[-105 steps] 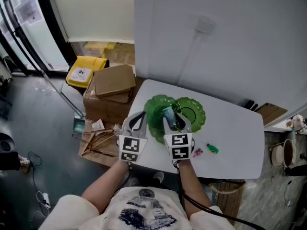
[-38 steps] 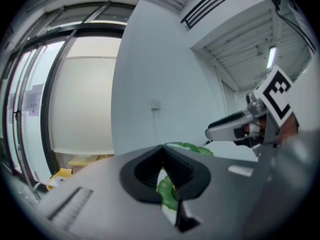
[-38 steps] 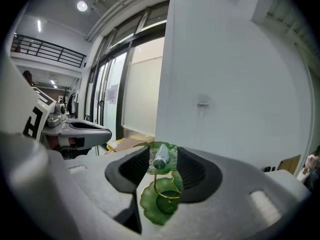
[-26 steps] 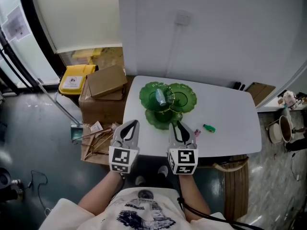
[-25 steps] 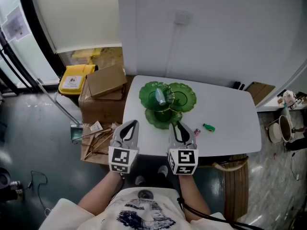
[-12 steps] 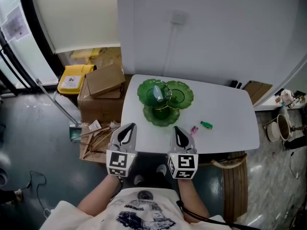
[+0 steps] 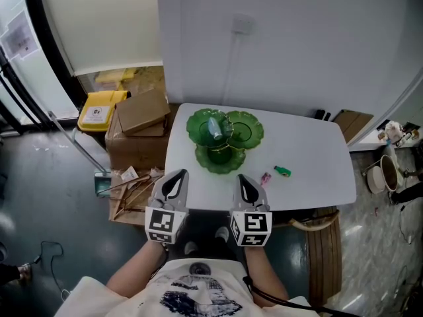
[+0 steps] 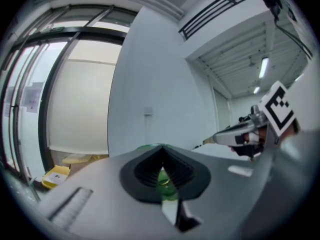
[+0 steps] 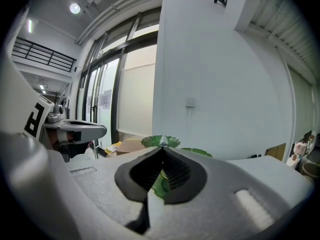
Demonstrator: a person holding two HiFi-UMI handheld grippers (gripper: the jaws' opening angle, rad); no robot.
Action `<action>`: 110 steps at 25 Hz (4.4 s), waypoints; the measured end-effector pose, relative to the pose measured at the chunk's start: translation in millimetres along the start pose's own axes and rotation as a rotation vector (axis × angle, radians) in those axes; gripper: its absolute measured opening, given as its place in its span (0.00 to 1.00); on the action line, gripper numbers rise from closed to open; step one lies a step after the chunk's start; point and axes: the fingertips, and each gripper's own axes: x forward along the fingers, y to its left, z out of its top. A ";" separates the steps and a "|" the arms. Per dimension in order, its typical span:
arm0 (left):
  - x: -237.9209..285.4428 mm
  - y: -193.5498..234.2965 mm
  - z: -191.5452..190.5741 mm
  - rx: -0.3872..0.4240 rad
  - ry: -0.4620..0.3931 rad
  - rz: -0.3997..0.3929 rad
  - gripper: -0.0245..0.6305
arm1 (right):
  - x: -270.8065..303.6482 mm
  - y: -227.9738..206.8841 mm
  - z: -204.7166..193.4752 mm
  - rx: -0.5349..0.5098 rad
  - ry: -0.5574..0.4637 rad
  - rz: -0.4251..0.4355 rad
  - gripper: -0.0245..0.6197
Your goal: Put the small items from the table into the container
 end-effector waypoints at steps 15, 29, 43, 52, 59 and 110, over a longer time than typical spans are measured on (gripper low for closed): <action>4.9 -22.4 4.5 0.015 0.008 -0.064 0.02 | -9.2 -4.5 -1.1 0.003 0.006 -0.016 0.04; 59.6 -88.1 1.4 0.012 0.030 -0.181 0.02 | -23.2 -78.1 -11.8 0.026 0.023 -0.100 0.04; 172.8 -187.1 -6.9 0.008 0.072 -0.250 0.02 | -18.1 -214.9 -46.5 0.049 0.075 -0.128 0.04; 231.0 -224.5 -12.9 0.000 0.089 -0.226 0.02 | 2.0 -278.1 -67.8 0.058 0.097 -0.092 0.04; 258.0 -242.2 -26.3 0.000 0.123 -0.213 0.02 | 12.9 -306.7 -84.1 0.065 0.116 -0.053 0.04; 377.6 -286.8 -151.7 -0.038 0.372 -0.240 0.02 | 94.6 -334.9 -296.0 0.045 0.593 0.267 0.47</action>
